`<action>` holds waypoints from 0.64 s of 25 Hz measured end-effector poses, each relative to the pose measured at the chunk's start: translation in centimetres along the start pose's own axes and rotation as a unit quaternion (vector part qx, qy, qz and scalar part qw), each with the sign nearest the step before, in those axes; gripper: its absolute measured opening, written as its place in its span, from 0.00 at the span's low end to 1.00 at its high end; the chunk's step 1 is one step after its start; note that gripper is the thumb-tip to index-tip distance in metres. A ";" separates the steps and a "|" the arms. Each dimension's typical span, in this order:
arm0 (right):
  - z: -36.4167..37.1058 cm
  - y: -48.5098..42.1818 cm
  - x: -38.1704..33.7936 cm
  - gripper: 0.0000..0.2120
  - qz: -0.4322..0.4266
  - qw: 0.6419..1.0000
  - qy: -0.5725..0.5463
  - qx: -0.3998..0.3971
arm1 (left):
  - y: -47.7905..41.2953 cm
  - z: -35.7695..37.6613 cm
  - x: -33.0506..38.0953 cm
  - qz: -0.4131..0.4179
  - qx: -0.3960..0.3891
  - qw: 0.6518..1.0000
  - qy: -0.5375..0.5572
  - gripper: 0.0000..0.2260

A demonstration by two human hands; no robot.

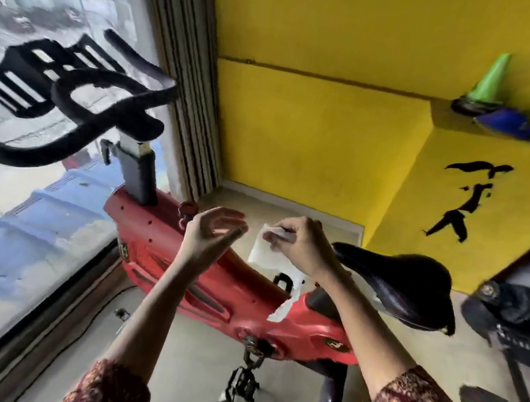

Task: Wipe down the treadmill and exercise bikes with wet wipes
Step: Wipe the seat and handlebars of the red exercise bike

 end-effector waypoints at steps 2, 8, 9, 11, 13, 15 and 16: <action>-1.3 0.4 1.8 0.13 0.032 0.999 0.017 0.014 | -1.3 2.1 -0.3 -0.005 -0.049 0.999 -0.021 0.10; -5.5 1.8 5.7 0.13 0.108 0.992 0.006 0.066 | -3.9 9.0 0.9 0.012 -0.123 0.992 0.015 0.07; -6.1 2.1 6.2 0.11 0.116 0.990 -0.008 0.074 | -4.1 10.0 1.2 0.013 -0.132 0.991 0.012 0.07; -7.4 2.6 6.6 0.12 0.131 0.987 -0.036 0.092 | -4.3 11.5 2.1 0.012 -0.160 0.987 0.018 0.09; -8.2 2.9 6.9 0.13 0.129 0.985 -0.051 0.100 | -4.3 12.9 2.3 0.008 -0.213 0.977 0.022 0.16; -8.9 3.2 7.4 0.15 0.130 0.982 -0.096 0.102 | -4.0 14.5 2.2 0.006 -0.272 0.962 -0.010 0.23; -9.2 3.2 7.7 0.17 0.132 0.977 -0.129 0.106 | -3.8 15.1 2.0 0.008 -0.297 0.955 -0.027 0.25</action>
Point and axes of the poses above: each hand's wrist, its own y-axis away from the middle knuckle, its own z-axis out of the palm, x = y × z, the point moved 10 cm from there along -y, towards the middle knuckle, and after that the axes turned 1 degree about -x, right-handed, at the moved point
